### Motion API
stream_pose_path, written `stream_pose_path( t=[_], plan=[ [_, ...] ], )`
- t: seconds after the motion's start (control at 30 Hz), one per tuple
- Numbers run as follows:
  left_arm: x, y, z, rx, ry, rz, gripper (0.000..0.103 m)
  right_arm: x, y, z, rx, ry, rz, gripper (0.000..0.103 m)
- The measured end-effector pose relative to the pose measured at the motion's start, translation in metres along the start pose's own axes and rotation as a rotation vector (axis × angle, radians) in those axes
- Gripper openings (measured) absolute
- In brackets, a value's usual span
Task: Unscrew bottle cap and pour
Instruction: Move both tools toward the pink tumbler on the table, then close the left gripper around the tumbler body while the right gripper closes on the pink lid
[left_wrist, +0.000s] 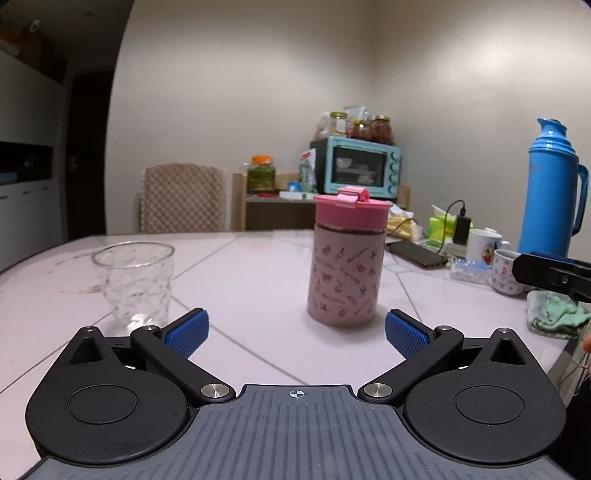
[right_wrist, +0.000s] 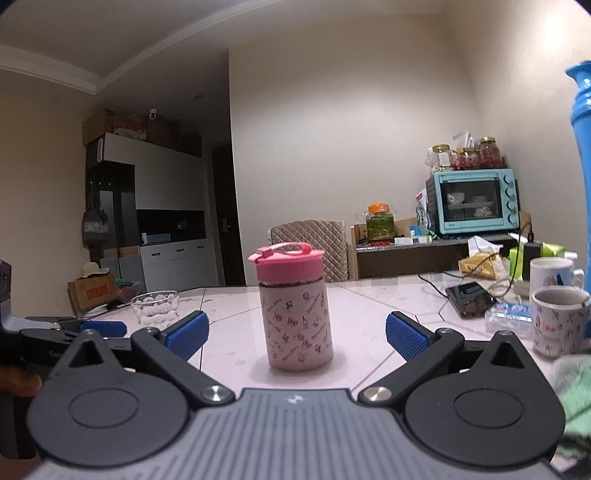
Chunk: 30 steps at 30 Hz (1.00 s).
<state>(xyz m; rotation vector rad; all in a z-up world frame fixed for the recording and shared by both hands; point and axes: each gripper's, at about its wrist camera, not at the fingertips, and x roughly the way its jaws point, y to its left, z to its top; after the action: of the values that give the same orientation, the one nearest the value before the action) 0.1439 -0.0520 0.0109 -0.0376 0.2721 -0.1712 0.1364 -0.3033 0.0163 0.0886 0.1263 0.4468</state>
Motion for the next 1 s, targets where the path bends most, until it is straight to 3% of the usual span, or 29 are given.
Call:
stream_pose_path(
  t=[0.17,1.0],
  plan=[
    [0.02,0.009,0.009,-0.004,0.008,-0.078,0.103,0.016,-0.002,0.005,-0.003,0.012,0.005,0.103],
    [0.123,0.001,0.034,0.194,0.075,-0.319,0.103,0.072,-0.011,0.03,-0.027,0.063,0.046,0.103]
  ],
)
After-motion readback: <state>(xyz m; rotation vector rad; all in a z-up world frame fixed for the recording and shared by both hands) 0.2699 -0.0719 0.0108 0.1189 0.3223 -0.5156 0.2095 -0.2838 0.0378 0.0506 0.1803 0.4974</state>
